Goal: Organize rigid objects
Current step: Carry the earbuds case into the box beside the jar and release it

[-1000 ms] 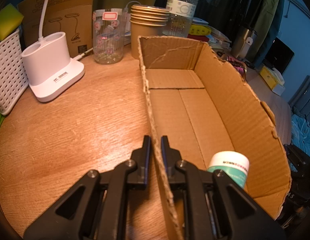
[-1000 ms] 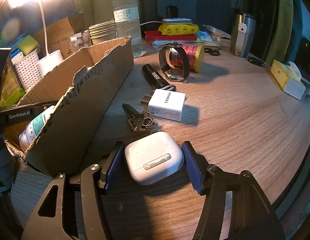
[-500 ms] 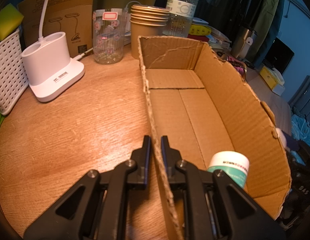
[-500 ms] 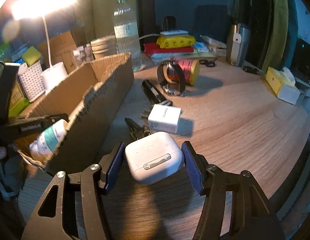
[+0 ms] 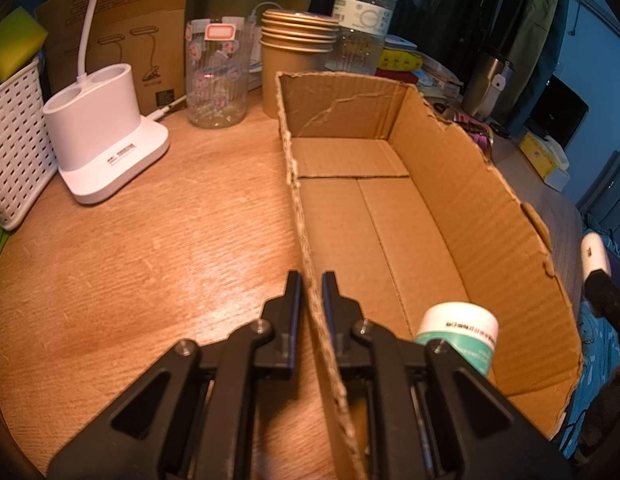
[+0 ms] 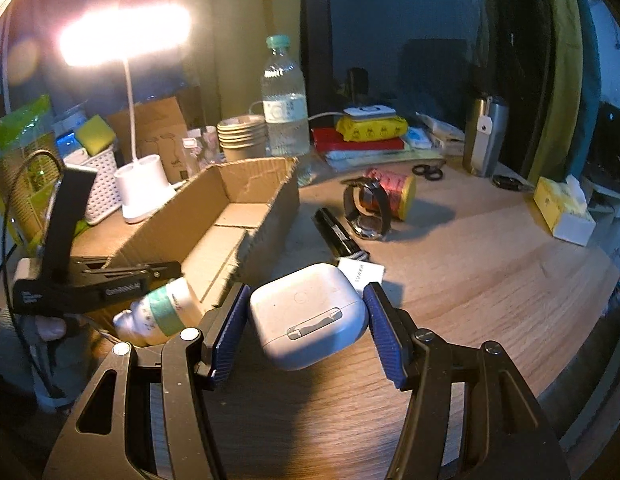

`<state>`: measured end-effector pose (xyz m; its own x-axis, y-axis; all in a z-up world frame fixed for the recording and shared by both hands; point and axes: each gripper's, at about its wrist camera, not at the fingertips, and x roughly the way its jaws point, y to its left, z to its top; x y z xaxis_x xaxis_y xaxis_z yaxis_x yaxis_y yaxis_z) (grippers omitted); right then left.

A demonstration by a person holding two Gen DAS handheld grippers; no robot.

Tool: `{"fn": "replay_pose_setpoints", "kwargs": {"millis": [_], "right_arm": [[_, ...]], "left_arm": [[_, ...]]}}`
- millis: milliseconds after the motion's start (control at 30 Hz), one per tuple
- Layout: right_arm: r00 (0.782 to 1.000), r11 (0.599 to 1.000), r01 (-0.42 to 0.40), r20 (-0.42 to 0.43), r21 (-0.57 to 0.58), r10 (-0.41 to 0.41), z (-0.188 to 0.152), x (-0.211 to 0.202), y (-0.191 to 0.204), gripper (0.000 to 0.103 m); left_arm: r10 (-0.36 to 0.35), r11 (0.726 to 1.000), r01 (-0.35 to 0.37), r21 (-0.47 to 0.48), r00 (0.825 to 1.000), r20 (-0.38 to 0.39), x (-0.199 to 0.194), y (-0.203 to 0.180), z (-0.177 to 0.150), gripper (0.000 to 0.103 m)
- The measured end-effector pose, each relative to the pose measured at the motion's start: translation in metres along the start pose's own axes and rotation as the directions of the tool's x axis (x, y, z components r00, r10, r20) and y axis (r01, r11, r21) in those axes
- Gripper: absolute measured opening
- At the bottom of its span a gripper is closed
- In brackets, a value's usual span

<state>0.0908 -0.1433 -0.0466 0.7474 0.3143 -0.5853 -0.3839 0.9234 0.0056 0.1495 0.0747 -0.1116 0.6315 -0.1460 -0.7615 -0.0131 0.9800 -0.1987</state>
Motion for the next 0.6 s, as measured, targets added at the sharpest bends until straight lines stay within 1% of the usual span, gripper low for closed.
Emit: {"fn": "replay_pose_setpoints", "kwargs": {"millis": [367, 600], "right_arm": [[0.997, 0.996, -0.069, 0.026, -0.059, 0.071, 0.009, -0.001, 0.031, 0.062], [0.993, 0.99, -0.111, 0.017, -0.09, 0.113, 0.012, 0.005, 0.048, 0.062]], "left_arm": [[0.0, 1.0, 0.0, 0.0, 1.0, 0.0, 0.0, 0.0, 0.0, 0.011], [0.0, 1.0, 0.0, 0.0, 1.0, 0.0, 0.0, 0.0, 0.0, 0.011]]}}
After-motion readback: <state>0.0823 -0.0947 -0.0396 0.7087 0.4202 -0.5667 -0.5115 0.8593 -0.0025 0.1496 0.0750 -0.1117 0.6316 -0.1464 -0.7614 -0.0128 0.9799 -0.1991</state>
